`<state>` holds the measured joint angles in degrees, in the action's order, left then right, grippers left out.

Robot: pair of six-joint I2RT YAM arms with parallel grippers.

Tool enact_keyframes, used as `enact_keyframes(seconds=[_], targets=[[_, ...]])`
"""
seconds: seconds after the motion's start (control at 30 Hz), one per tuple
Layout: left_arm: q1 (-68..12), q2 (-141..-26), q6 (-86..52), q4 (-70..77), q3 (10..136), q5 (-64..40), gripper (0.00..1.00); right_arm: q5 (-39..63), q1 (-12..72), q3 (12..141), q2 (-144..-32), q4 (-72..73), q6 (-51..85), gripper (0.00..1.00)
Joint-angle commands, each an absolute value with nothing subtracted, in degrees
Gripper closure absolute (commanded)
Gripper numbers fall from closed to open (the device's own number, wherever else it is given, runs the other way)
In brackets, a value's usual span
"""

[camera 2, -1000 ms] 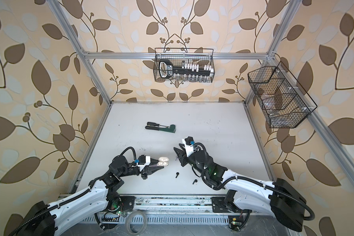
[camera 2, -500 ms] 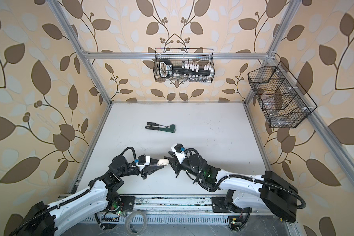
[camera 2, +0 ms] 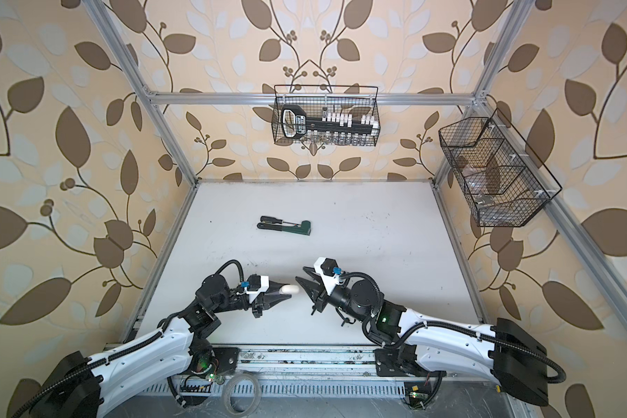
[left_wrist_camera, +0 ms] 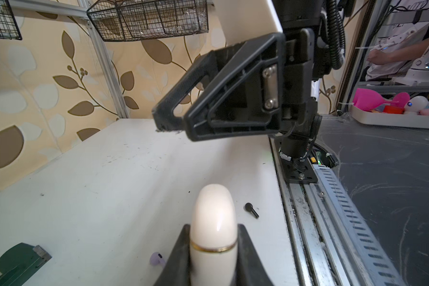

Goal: Insert wireless bluetooth earbuds into charging case
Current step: Close the charging case, then place the charging case at the center of the table.

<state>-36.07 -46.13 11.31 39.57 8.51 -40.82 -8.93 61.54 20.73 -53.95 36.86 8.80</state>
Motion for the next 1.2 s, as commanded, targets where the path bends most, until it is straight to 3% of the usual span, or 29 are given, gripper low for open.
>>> enact_keyframes(seconds=[0.0, 0.23, 0.33, 0.4, 0.53, 0.73, 1.17], targets=[[-36.48, -47.61, 8.96, 45.19, 9.74, -33.73, 1.0, -18.24, 61.25, 18.22, -50.39, 35.6, 8.13, 0.59], [-36.47, -63.29, -6.07, 42.71, 19.8, -14.08, 1.0, -21.61, 50.56, 14.25, -43.45, 26.79, 10.51, 0.54], [-36.39, -70.75, -17.66, 30.34, 30.47, -4.01, 1.0, -25.46, 45.83, 12.65, -39.7, 22.12, 9.77, 0.51], [-36.46, -74.95, -19.85, 25.87, 35.58, -4.8, 1.0, -26.29, 42.42, 11.71, -37.49, 19.75, 9.68, 0.49], [-36.39, -79.71, -23.73, 35.05, 34.83, -10.94, 1.0, -25.46, 34.86, 9.57, -34.67, 18.09, 12.37, 0.43], [-36.57, -85.51, -33.1, 30.82, 38.11, -9.36, 1.0, -19.47, 26.59, 8.87, -36.36, 19.33, 16.94, 0.42], [-41.69, -100.8, -43.38, 30.33, 48.19, -10.79, 1.0, -15.73, 25.49, 10.55, -44.18, 22.76, 16.97, 0.41]])
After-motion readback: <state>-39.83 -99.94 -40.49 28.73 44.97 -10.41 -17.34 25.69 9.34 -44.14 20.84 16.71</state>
